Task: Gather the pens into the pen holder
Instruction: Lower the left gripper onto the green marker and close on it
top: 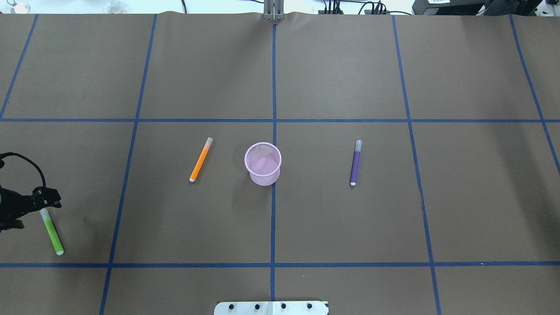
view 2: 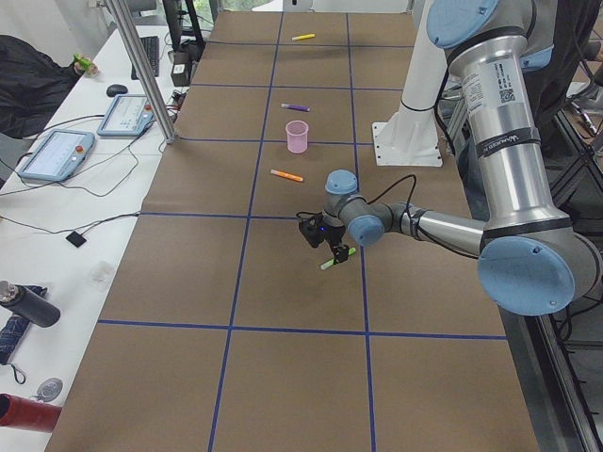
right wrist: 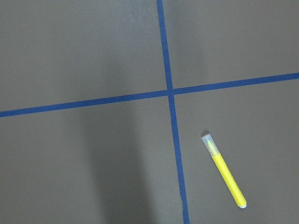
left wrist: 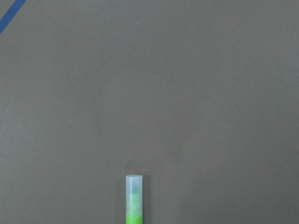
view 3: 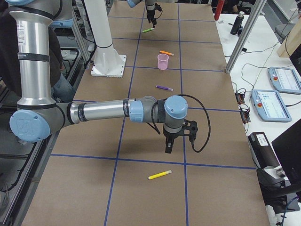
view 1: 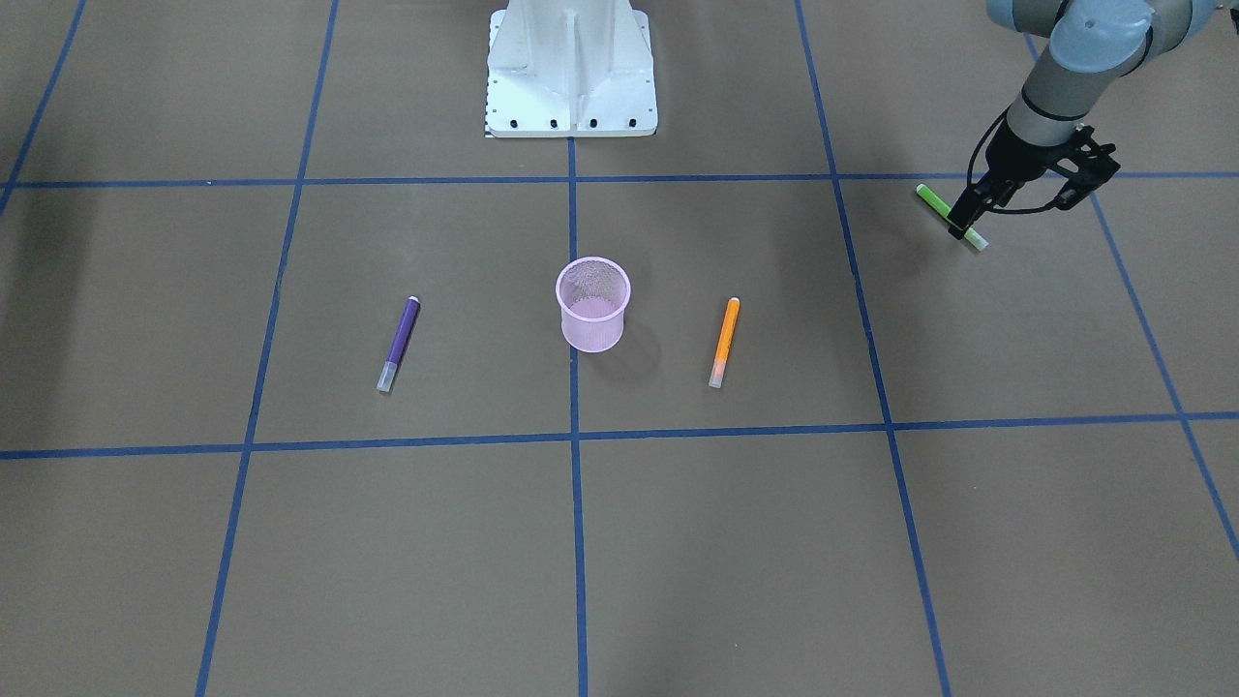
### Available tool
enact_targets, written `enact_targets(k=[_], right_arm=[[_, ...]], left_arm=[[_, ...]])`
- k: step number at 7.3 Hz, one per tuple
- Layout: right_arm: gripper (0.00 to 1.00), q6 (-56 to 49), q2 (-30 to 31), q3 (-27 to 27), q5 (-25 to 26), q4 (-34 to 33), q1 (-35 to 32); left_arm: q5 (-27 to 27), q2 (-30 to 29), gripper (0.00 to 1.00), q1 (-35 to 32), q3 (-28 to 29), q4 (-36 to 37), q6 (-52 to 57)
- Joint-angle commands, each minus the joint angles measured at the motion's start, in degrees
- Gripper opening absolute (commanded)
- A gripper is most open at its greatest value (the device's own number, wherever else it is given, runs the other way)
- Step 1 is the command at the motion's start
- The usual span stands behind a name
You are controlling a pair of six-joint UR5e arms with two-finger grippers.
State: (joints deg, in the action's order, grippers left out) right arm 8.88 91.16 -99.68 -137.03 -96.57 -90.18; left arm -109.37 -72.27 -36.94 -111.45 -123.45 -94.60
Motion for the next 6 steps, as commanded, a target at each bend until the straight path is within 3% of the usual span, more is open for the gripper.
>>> enact_targets(k=[1,3,6], right_arm=[[0.99,0.0,-0.02,0.01,0.0,-0.02,0.01],[0.99,0.0,-0.1,0.01,0.0,0.07,0.09],[0.99,-0.09,-0.02,0.01,0.09,-0.02,0.09]], left_arm=[[0.04,-0.32,0.98,0.55,1.06,-0.39,0.12],[0.21,-0.32,0.86,0.73,2.02,-0.47,0.2],[0.3,-0.32,0.77,0.73,2.64,-1.52,0.2]])
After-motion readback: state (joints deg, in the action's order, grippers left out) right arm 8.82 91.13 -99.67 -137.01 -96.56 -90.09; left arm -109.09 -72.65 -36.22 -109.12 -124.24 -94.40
